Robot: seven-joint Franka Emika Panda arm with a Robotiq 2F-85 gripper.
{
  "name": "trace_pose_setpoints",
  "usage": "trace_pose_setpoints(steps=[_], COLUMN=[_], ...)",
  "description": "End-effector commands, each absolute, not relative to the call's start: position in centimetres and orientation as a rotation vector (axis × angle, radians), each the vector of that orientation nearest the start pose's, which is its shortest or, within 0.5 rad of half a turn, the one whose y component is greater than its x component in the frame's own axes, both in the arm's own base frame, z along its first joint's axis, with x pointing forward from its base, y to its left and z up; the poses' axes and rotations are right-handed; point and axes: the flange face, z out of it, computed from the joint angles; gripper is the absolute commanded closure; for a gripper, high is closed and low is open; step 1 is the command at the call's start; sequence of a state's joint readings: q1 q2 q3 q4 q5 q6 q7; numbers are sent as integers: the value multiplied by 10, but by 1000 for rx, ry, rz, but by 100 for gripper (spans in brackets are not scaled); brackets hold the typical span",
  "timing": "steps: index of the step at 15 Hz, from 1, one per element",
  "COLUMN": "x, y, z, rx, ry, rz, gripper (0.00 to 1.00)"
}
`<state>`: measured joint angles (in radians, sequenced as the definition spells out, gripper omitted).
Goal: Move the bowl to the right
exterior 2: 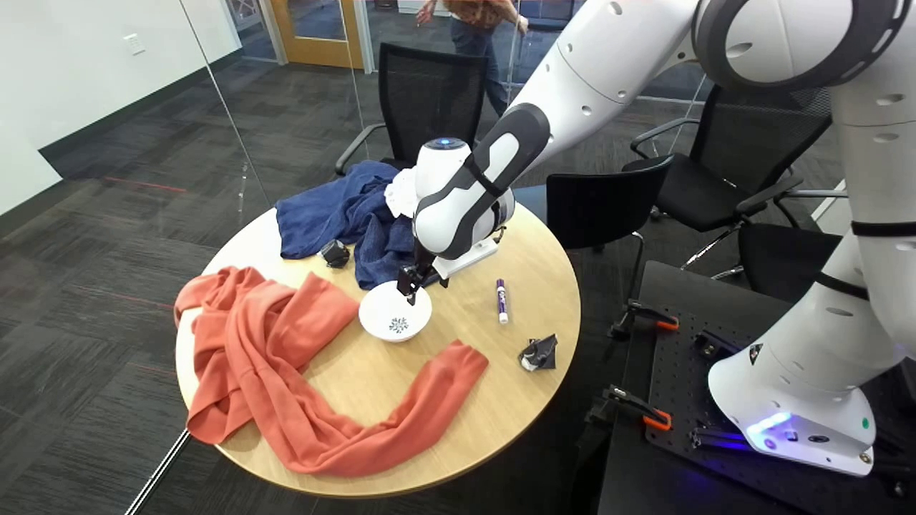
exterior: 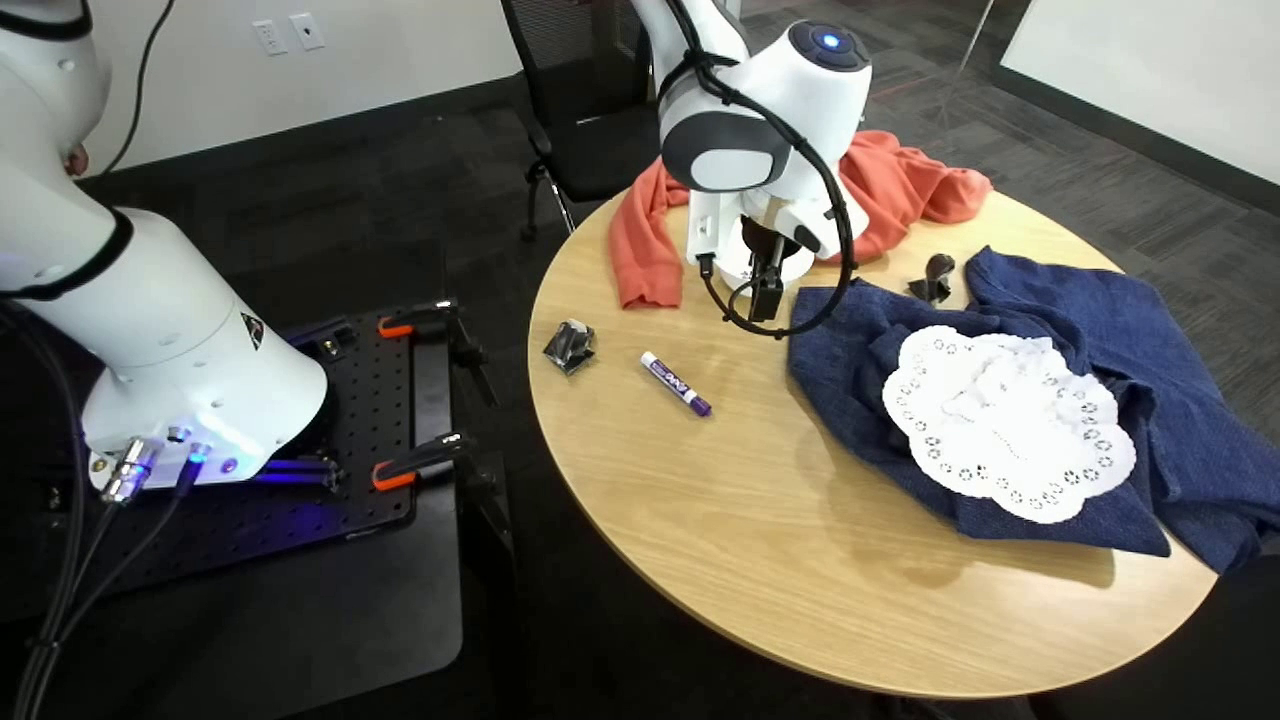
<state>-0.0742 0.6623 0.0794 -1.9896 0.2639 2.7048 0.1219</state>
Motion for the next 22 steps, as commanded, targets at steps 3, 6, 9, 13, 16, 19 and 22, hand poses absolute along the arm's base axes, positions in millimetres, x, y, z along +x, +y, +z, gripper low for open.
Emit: trace_pose_setpoints(steps=[3, 6, 9, 13, 16, 19, 22], x=[613, 616, 618, 620, 621, 622, 622], y=[-8, -6, -3, -1, 0, 1, 0], z=[123, 119, 115, 113, 111, 111, 113], rx=[-2882, -2861, -2836, -2818, -2807, -2801, -2793], ry=[541, 527, 491, 459, 453, 440, 449], rz=[-70, -59, -56, -57, -57, -60, -64], gripper=[0, 0, 26, 50, 72, 94, 100])
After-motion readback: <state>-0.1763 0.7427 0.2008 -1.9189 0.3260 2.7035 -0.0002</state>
